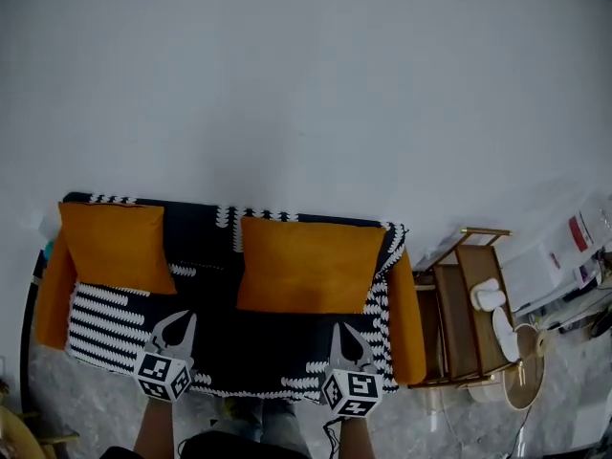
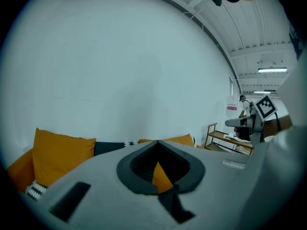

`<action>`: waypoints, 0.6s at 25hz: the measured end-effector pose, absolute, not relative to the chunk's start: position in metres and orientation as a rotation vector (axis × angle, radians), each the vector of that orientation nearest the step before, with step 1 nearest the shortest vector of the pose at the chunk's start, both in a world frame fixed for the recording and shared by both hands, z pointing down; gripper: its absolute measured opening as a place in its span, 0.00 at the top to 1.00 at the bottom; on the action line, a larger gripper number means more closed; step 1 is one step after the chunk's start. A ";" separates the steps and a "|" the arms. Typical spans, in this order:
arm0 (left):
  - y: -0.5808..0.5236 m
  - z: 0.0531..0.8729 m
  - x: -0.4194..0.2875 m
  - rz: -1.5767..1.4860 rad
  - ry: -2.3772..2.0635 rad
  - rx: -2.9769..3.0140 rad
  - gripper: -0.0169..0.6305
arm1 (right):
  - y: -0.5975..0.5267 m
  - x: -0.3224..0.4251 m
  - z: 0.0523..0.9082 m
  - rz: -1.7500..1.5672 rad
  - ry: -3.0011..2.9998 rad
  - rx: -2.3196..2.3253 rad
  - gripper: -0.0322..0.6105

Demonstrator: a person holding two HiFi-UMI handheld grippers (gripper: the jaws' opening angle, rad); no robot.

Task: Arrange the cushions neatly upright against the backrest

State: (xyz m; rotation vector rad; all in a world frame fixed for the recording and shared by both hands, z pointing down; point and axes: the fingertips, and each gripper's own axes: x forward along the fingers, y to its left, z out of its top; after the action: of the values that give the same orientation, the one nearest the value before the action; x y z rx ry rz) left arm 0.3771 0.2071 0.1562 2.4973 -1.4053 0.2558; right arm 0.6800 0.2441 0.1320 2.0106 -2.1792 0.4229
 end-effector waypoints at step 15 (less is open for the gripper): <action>0.198 0.076 0.360 0.189 -1.483 2.552 0.97 | 0.257 0.683 0.079 0.465 -2.196 2.068 0.93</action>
State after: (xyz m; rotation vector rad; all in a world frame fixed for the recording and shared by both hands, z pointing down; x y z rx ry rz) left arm 0.3596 0.1976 0.0755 2.5518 -1.4825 0.1885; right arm 0.6828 0.2575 0.0789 2.0675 -2.1961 0.4653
